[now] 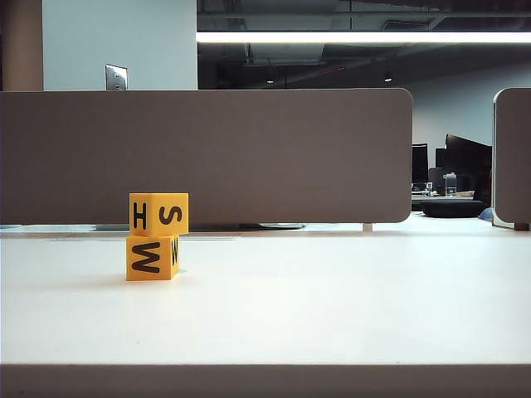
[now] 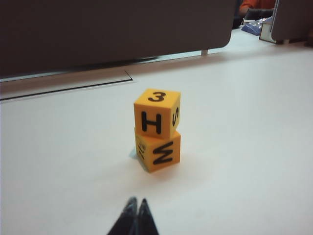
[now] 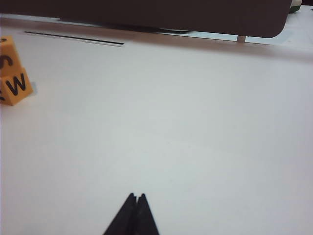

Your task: Stack the letter block on the right onto the letter block on the left.

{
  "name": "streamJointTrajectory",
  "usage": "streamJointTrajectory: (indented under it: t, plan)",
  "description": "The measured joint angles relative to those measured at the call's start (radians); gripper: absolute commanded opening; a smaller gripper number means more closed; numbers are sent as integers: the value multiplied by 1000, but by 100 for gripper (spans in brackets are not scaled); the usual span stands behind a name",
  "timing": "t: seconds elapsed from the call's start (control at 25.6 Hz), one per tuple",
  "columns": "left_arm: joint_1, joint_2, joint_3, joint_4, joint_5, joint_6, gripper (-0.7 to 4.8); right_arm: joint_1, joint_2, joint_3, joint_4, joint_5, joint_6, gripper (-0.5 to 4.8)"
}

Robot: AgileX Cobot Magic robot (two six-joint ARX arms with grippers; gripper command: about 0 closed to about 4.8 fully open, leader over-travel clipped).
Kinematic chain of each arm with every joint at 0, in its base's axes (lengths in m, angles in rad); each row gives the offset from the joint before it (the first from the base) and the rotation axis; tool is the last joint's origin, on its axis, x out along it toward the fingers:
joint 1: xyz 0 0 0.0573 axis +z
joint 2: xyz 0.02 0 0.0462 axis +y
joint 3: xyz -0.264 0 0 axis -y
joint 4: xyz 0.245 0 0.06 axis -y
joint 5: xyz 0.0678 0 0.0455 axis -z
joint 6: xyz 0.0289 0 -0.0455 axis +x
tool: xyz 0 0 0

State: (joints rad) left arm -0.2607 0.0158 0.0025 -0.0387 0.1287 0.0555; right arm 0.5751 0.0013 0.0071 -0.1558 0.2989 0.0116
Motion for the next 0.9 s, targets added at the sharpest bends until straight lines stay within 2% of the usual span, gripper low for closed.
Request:
streamJointTrajectory:
  t: [0.16, 0.35, 0.47, 0.9]
  plan:
    - [0, 0, 0, -25, -8, 17, -5, 0, 0, 0, 0, 5, -18, 0]
    - [0, 0, 0, -26, -117, 18, -5, 2, 0, 0, 0, 11, -18, 0]
    - [0, 0, 0, -29, -149, 16, -5, 4, 0, 0, 0, 11, -8, 0]
    - [0, 0, 0, -34, -156, 16, -5, 5, 0, 0, 0, 11, -8, 0]
